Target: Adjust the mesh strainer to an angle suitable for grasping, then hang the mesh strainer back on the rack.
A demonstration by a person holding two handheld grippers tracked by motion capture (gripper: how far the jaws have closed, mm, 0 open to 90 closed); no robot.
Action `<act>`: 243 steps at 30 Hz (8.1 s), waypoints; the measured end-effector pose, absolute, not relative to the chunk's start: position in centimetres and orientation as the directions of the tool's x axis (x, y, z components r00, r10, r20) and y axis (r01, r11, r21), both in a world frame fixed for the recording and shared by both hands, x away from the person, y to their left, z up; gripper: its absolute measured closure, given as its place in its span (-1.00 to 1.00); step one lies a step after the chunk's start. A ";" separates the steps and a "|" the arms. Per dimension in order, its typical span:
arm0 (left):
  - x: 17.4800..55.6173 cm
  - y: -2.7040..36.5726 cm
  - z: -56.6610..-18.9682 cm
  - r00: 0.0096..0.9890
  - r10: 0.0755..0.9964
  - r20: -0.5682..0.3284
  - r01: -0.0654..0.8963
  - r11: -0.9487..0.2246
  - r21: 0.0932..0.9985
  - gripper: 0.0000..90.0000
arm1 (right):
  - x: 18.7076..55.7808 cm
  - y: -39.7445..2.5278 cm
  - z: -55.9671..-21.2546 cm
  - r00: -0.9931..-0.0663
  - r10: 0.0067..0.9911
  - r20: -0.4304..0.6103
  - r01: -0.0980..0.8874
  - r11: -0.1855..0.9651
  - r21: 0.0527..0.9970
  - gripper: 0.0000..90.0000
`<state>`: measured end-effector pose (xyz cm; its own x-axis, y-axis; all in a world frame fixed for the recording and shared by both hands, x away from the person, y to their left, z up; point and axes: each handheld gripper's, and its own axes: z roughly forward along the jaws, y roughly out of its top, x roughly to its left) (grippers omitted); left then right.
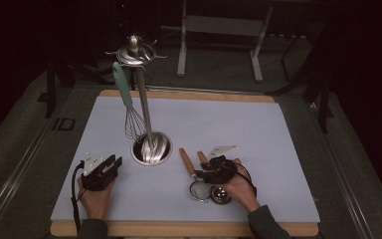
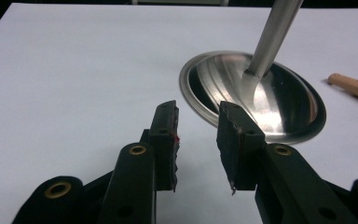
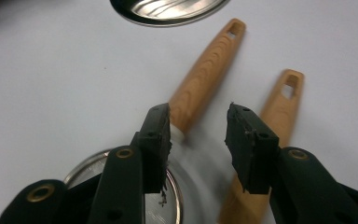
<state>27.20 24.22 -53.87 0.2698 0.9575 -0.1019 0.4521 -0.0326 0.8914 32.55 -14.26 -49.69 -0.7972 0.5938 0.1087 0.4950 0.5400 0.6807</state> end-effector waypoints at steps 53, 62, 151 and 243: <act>27.1 23.9 -53.9 0.267 0.961 -0.071 0.447 -0.059 0.892 0.45 | 36.4 -7.7 -50.7 -0.688 0.652 0.319 0.723 0.577 0.380 0.39; 27.1 23.9 -53.9 0.268 0.961 -0.068 0.449 -0.062 0.891 0.45 | 36.5 -7.6 -49.9 -0.697 0.645 0.313 0.711 0.563 0.421 0.58; 27.0 23.9 -53.9 0.266 0.962 -0.065 0.437 -0.060 0.897 0.46 | 40.9 -13.8 -39.8 -0.902 0.403 0.158 0.377 0.552 0.744 0.60; 26.9 23.9 -53.9 0.265 0.962 -0.068 0.434 -0.056 0.899 0.46 | 36.8 -11.2 -27.7 -0.993 0.110 0.037 0.069 0.301 0.951 0.60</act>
<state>26.95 23.90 -53.89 0.2647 0.9619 -0.0682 0.4341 -0.0557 0.8991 36.78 -11.20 -27.75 -0.9933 0.1096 0.0375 0.0692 0.3014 0.9510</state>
